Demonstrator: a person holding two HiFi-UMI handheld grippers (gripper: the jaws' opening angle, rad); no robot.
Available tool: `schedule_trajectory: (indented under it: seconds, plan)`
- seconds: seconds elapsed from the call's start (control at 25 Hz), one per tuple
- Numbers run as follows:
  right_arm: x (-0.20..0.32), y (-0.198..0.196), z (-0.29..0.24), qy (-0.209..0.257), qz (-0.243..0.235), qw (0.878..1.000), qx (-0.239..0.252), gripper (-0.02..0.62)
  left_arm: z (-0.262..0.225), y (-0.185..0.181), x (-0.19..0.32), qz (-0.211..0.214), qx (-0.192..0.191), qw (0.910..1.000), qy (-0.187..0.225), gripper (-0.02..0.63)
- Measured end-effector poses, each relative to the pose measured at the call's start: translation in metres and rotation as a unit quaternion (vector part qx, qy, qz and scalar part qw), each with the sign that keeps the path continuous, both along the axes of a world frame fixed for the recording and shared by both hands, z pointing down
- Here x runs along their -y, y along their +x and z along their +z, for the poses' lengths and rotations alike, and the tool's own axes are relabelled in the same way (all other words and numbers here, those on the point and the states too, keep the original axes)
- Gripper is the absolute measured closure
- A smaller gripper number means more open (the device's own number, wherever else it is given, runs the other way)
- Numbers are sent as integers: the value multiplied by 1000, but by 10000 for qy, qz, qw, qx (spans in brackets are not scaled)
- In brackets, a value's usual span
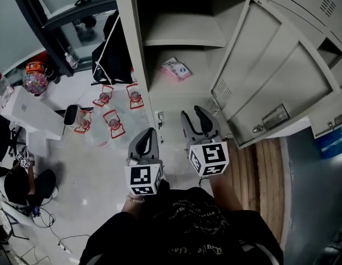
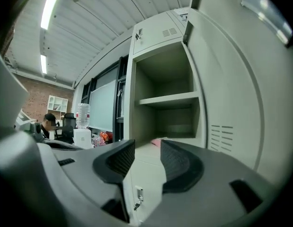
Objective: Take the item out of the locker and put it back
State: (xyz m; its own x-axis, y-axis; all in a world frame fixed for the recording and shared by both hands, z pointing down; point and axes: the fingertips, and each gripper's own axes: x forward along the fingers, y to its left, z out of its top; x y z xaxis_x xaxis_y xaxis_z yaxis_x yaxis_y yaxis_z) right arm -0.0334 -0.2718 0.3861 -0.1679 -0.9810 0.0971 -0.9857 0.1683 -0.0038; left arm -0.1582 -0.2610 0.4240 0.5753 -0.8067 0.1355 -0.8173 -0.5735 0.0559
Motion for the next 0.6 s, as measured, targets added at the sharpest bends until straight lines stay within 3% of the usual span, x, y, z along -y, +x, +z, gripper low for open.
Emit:
schedule_trajectory:
  seconds: [0.6]
  plan:
    - [96,6,7,-314,138,9993,-175,427,5,-5,49,58,13,10000,-61,598]
